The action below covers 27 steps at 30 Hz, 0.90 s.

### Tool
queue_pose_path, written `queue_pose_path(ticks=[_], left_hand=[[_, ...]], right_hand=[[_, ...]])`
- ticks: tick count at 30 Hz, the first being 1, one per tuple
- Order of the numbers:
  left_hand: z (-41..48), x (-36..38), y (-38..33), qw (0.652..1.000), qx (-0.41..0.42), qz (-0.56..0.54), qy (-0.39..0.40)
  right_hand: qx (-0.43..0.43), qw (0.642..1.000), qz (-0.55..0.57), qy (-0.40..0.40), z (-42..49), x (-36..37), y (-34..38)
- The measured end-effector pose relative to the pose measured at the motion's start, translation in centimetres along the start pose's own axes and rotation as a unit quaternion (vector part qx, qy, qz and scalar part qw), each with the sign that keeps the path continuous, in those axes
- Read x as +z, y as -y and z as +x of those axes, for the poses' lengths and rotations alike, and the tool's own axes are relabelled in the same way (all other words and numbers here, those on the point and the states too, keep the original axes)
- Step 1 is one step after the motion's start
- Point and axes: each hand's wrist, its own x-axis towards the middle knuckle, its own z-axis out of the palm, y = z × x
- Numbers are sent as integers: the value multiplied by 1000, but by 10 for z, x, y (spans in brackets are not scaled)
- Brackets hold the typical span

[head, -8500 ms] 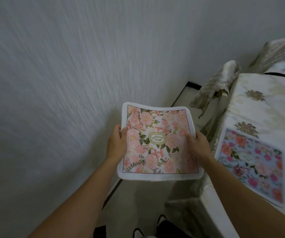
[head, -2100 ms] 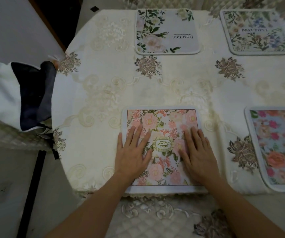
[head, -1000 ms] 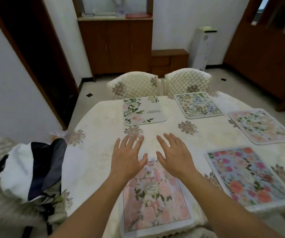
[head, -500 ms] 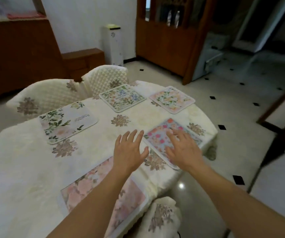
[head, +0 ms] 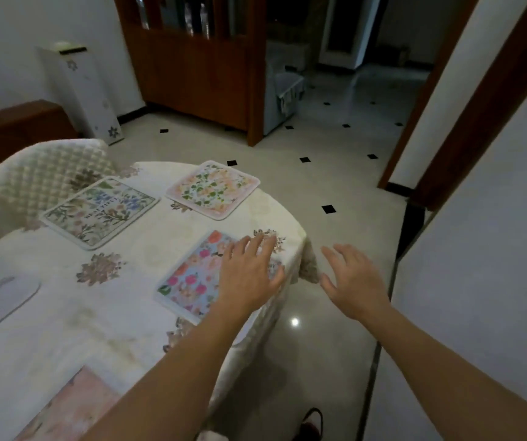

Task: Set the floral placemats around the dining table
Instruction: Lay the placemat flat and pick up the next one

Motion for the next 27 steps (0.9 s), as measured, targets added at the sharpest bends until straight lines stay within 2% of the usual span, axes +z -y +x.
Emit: queue_pose_path(ticks=[5, 11, 20, 27], left_hand=[[76, 32, -44, 999, 17, 7, 26], [166, 64, -97, 999, 33, 13, 33], [251, 90, -138, 997, 67, 16, 15], [323, 126, -163, 995, 83, 12, 44]], right_hand=[[31, 999, 7, 27, 48, 24, -82], [52, 998, 13, 20, 113, 33, -159], [74, 997, 12, 18, 162, 40, -230], [80, 996, 8, 28, 209, 53, -280]])
